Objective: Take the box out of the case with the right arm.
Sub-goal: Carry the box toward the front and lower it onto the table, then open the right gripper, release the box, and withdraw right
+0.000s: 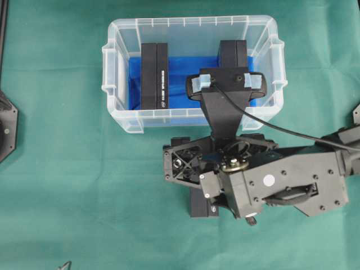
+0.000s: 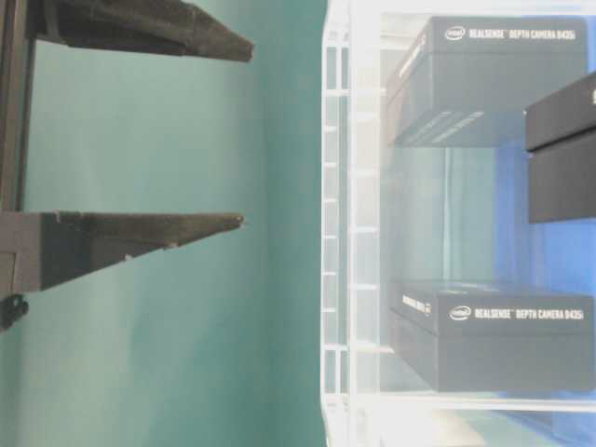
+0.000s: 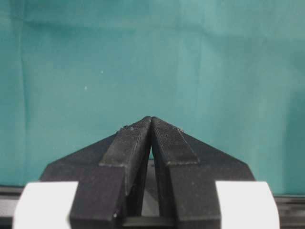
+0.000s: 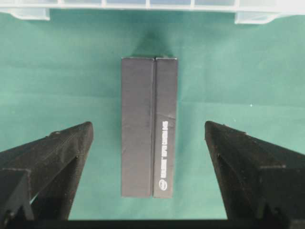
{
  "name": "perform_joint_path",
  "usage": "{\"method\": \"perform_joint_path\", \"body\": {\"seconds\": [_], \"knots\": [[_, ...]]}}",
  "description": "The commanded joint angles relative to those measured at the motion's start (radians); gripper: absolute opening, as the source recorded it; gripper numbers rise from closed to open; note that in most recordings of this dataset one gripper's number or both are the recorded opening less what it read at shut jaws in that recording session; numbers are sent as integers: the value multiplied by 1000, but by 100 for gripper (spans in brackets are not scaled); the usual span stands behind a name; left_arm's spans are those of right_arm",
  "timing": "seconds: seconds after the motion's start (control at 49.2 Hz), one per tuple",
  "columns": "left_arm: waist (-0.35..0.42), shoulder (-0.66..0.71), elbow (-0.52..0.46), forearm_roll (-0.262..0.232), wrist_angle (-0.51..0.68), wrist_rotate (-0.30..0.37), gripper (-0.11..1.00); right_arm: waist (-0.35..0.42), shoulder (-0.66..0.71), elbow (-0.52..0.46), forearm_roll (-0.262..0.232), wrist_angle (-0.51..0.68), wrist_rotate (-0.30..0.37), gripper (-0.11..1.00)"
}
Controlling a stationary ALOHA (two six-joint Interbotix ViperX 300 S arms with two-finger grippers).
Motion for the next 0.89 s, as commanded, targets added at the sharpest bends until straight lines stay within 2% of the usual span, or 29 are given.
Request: {"method": "perform_joint_path", "body": {"seconds": [0.0, 0.163, 0.284, 0.874], "knots": [[-3, 3, -20, 3, -3, -2, 2, -5, -40, -18, -11, 8, -5, 92], [-3, 3, -20, 5, -3, -2, 2, -2, -57, 12, -8, 32, -23, 92], [-3, 0, -20, 3, -5, -2, 2, 6, -104, 92, -5, 37, -14, 92], [-3, -8, -17, 5, -5, 6, 2, 58, -555, 620, 3, -78, 15, 92]]}}
